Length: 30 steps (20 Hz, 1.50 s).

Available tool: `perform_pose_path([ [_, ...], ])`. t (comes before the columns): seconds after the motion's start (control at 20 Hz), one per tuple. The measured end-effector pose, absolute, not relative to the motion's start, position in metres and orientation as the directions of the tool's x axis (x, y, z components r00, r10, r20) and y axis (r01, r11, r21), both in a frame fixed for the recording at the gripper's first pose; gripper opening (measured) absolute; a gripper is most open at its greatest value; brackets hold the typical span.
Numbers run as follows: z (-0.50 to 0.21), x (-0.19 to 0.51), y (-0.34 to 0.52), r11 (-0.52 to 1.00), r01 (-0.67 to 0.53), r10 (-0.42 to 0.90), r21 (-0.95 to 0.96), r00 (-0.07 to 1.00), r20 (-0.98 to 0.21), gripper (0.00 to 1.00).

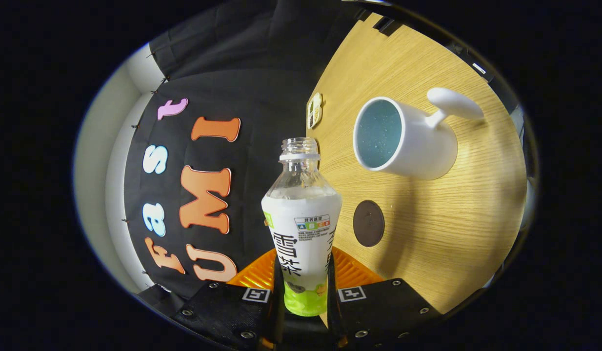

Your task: Take the bottle from table, then pour the juice into the cup, finally place the bottle on the coaster

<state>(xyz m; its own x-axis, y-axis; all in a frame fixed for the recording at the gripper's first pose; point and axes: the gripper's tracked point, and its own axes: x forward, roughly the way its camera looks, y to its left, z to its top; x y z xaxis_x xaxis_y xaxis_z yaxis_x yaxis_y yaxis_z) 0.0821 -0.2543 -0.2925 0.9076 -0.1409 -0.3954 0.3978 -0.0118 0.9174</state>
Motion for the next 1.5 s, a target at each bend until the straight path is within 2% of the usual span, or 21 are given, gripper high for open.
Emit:
perform_pose_path([
  [0.35,-0.298,0.082,-0.255,-0.103,0.421,-0.126,0.901,0.893,-0.431,0.36],
  [0.75,-0.286,0.085,-0.258,-0.192,0.389,-0.125,0.901,0.901,-0.416,0.36],
  [1.5,-0.284,0.086,-0.260,-0.269,0.359,-0.124,0.894,0.907,-0.402,0.36],
])
